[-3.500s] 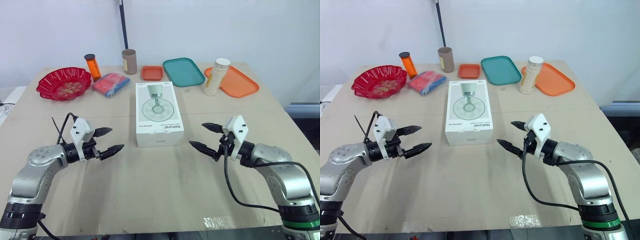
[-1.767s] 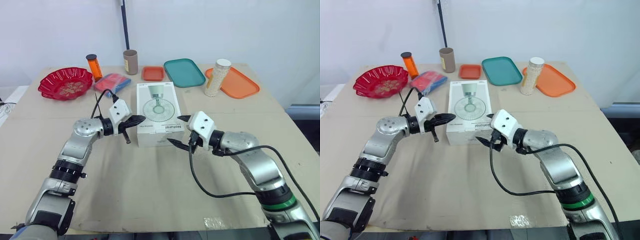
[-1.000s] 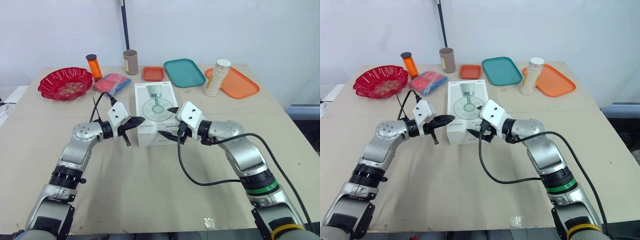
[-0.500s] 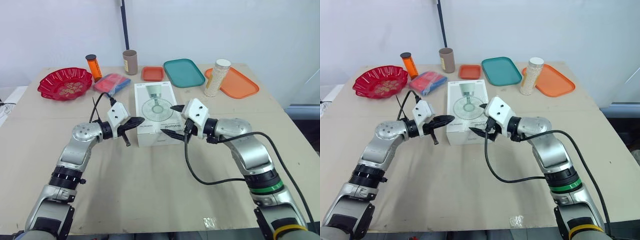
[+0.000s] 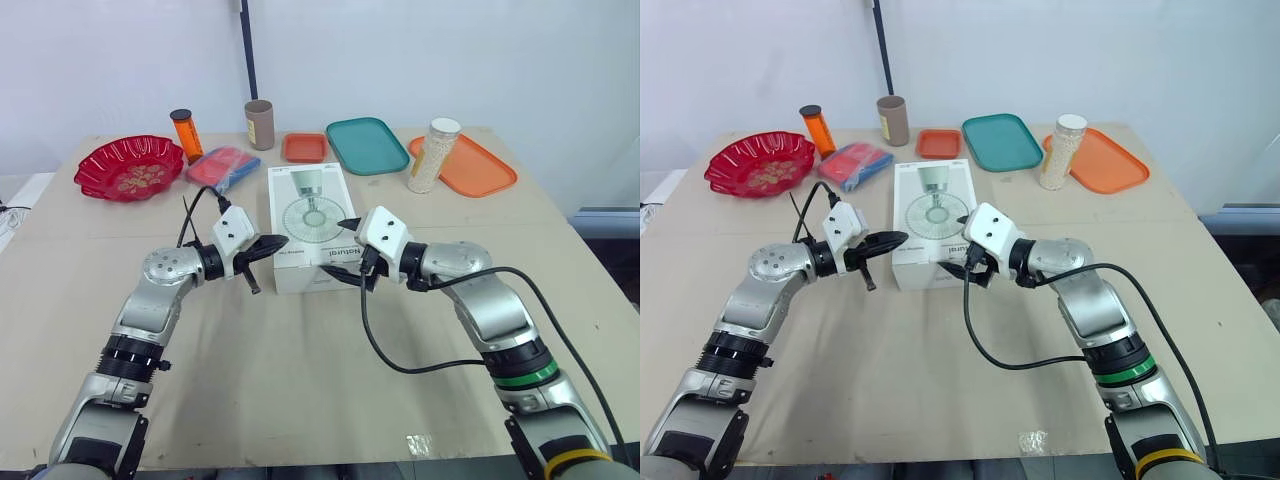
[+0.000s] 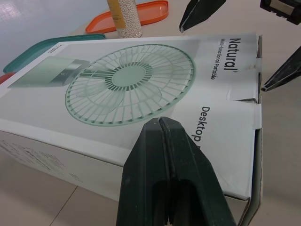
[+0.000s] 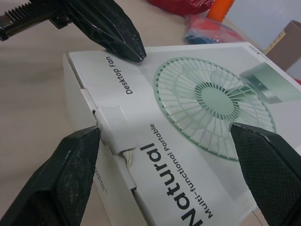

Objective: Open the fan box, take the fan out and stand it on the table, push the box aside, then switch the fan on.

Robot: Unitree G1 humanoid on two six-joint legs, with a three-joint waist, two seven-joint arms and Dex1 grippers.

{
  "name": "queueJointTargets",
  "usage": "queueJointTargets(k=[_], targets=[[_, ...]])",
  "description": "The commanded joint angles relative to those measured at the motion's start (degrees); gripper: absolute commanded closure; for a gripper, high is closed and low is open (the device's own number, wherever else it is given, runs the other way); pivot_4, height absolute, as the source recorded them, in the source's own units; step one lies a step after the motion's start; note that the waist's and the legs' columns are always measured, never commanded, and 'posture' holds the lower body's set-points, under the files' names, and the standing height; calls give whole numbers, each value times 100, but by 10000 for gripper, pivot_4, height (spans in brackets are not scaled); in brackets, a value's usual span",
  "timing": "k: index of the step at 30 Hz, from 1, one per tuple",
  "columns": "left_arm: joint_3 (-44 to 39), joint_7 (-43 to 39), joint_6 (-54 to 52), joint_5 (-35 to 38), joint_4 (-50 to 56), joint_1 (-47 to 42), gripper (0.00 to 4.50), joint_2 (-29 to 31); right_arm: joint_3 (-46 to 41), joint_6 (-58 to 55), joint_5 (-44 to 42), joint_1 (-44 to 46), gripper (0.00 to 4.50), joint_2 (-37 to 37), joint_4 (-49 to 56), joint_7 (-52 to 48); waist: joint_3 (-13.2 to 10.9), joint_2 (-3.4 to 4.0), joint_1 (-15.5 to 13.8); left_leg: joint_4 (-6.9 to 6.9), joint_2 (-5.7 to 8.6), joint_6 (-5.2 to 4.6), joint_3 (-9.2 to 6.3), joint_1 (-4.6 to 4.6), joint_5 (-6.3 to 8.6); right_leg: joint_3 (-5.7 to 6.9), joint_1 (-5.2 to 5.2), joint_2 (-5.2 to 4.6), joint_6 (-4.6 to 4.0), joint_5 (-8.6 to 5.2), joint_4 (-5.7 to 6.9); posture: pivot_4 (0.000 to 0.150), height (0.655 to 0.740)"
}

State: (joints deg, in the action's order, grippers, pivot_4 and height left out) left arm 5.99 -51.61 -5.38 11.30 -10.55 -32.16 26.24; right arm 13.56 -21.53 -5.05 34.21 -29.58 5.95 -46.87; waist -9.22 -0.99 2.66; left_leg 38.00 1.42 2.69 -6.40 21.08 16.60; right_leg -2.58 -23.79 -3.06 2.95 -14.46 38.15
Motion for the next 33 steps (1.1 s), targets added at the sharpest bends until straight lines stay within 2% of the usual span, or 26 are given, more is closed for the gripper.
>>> queueJointTargets(k=[1,4,15,19,21,25,33], targets=[[59,-50,-84,-42,-26,120,44821,5,-427,-267,-319,250,0,193,65,172,0,0,0,0,0,0,0,0,0,0,0,0,0,0,0,1500,7400],[65,-57,-62,-45,-45,109,44821,-11,-236,25,40,246,0,4,-35,114,0,0,2,0,-2,0,0,0,0,0,-1,1,0,0,0,1500,7400],[103,-70,-75,-63,22,174,44821,-40,-869,-594,-551,425,0,312,7,437,2,0,0,-1,-1,0,-1,0,0,0,-1,0,0,0,1,1500,7400],[44,-76,-109,-25,92,218,44821,7,-1578,-1279,-1715,-278,0,-23,959,-170,2,0,0,-1,0,0,-1,1,0,0,-1,-1,0,0,0,1500,7400],[20,-86,-120,-11,117,237,44821,35,-1720,-1454,-1943,-685,0,-231,1272,-377,2,0,-41,-3,0,0,-1,2,0,0,-2,-1,0,0,0,1500,7400],[-52,-70,-126,20,108,198,44821,51,-1713,-1423,-1886,-1527,0,-699,1597,-542,2,1,-51,0,3,-14,-4,4,9,7,4,-8,1,-1,-5,1500,7400],[-64,-117,-98,10,-48,-12,44821,13,-1253,-1184,-1693,-1912,0,-591,1573,-373,2,2,-30,-1,-1,-19,-1,-46,11,3,53,4,2,-2,-8,1500,7400]])
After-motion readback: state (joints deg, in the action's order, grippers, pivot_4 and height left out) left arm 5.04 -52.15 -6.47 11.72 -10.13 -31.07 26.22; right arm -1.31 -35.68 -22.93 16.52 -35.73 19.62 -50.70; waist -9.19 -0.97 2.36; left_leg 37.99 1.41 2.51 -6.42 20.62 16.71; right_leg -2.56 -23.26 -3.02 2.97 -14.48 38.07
